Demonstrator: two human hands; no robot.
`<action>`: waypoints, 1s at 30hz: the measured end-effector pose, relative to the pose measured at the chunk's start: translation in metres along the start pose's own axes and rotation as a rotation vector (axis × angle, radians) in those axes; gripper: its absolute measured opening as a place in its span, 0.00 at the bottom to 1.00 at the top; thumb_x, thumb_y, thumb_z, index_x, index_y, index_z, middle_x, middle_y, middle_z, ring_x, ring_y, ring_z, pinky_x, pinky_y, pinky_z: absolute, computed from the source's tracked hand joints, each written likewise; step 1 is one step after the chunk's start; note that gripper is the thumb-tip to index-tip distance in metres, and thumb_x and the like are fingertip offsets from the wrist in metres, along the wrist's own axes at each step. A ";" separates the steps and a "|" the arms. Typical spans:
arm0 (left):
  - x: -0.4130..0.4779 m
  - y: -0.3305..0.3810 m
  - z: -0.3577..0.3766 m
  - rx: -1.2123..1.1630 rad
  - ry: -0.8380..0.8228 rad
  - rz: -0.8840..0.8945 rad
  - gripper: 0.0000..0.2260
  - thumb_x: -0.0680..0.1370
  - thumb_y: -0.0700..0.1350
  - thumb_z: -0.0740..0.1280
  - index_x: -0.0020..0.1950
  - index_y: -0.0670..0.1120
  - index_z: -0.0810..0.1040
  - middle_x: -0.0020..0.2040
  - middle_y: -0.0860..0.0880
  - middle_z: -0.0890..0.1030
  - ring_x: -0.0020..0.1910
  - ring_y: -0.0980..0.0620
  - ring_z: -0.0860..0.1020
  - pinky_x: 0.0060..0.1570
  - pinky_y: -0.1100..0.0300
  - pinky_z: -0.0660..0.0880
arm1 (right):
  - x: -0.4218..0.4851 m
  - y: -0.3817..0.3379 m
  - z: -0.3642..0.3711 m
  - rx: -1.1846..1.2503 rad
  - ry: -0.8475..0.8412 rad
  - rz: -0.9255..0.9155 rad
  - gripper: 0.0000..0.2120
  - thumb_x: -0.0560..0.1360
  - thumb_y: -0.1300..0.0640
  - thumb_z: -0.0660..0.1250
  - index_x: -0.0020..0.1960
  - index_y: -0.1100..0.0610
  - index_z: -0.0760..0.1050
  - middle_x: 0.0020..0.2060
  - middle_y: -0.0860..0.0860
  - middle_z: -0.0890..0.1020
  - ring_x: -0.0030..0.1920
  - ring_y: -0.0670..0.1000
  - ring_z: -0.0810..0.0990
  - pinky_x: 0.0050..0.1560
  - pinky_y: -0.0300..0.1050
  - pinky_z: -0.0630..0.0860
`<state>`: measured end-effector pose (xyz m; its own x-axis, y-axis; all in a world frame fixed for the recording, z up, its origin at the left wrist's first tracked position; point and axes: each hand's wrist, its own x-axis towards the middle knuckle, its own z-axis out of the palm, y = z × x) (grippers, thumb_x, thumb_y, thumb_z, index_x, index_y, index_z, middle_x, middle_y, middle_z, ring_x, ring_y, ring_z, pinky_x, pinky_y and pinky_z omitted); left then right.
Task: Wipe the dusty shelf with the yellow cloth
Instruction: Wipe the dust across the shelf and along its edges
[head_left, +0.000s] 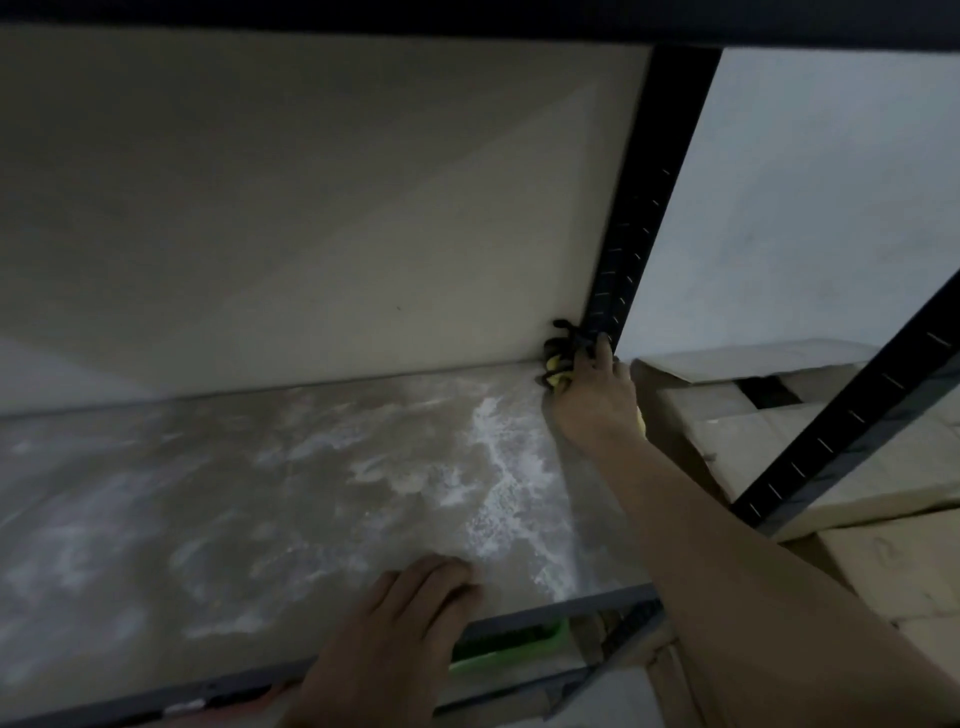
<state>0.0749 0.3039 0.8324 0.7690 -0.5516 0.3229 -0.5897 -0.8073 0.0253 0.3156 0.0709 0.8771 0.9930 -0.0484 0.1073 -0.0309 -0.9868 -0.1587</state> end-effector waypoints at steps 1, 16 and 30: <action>0.000 0.000 0.001 0.001 0.012 0.000 0.16 0.77 0.49 0.60 0.60 0.52 0.83 0.65 0.52 0.79 0.66 0.50 0.76 0.56 0.56 0.80 | 0.000 -0.002 0.004 -0.015 0.023 -0.005 0.32 0.76 0.47 0.59 0.76 0.59 0.59 0.78 0.60 0.56 0.73 0.63 0.62 0.72 0.55 0.61; -0.004 -0.002 0.007 -0.012 0.013 0.006 0.16 0.79 0.48 0.60 0.65 0.51 0.78 0.69 0.51 0.76 0.69 0.49 0.72 0.63 0.57 0.65 | -0.016 -0.011 -0.011 0.167 0.085 -0.150 0.16 0.73 0.57 0.63 0.58 0.59 0.78 0.56 0.57 0.81 0.56 0.59 0.78 0.58 0.48 0.74; 0.002 0.002 -0.003 0.022 0.040 -0.010 0.17 0.75 0.45 0.61 0.56 0.50 0.87 0.62 0.50 0.84 0.64 0.50 0.78 0.59 0.56 0.69 | -0.043 -0.008 0.000 0.264 0.179 -0.128 0.15 0.73 0.58 0.62 0.59 0.51 0.76 0.52 0.52 0.83 0.51 0.54 0.80 0.49 0.43 0.74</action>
<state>0.0743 0.3020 0.8360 0.7639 -0.5354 0.3602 -0.5764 -0.8171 0.0077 0.2735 0.0812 0.8742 0.9506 0.0241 0.3095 0.1465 -0.9138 -0.3789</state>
